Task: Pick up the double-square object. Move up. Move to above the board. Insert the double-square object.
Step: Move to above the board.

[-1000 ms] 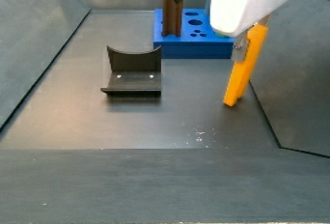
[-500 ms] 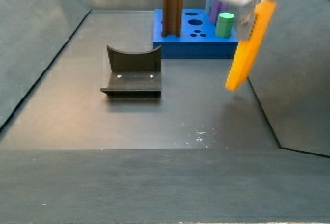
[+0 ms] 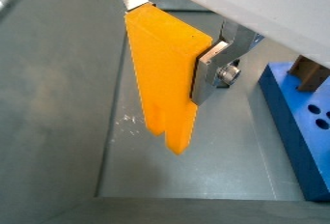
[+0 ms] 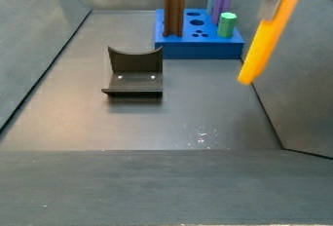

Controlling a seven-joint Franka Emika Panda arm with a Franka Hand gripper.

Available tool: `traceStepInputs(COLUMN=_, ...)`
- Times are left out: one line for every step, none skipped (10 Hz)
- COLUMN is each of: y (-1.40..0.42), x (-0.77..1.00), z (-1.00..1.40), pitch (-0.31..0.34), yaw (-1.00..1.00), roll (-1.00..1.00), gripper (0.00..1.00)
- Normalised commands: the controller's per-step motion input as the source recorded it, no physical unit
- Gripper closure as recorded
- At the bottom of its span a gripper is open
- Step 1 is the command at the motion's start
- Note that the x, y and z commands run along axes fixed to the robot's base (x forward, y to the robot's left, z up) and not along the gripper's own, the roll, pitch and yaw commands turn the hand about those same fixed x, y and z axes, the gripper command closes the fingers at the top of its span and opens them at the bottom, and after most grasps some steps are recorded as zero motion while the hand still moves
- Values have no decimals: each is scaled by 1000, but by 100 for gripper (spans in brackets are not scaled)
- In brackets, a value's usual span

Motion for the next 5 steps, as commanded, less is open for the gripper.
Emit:
traceStepInputs(y=203, x=-98, z=908, pitch=-6, yaw=-52, roll=35, gripper=100)
traceStepInputs(y=122, x=-52, z=697, pitch=34, yaw=-42, roll=19, gripper=100)
traceStepInputs(y=88, x=-26, z=542, pitch=59, yaw=-36, roll=13, gripper=100)
traceStepInputs(y=73, x=-18, z=437, pitch=67, yaw=-36, roll=13, gripper=100)
traceStepInputs(y=43, x=-13, z=224, pitch=71, yaw=-34, roll=15, gripper=100)
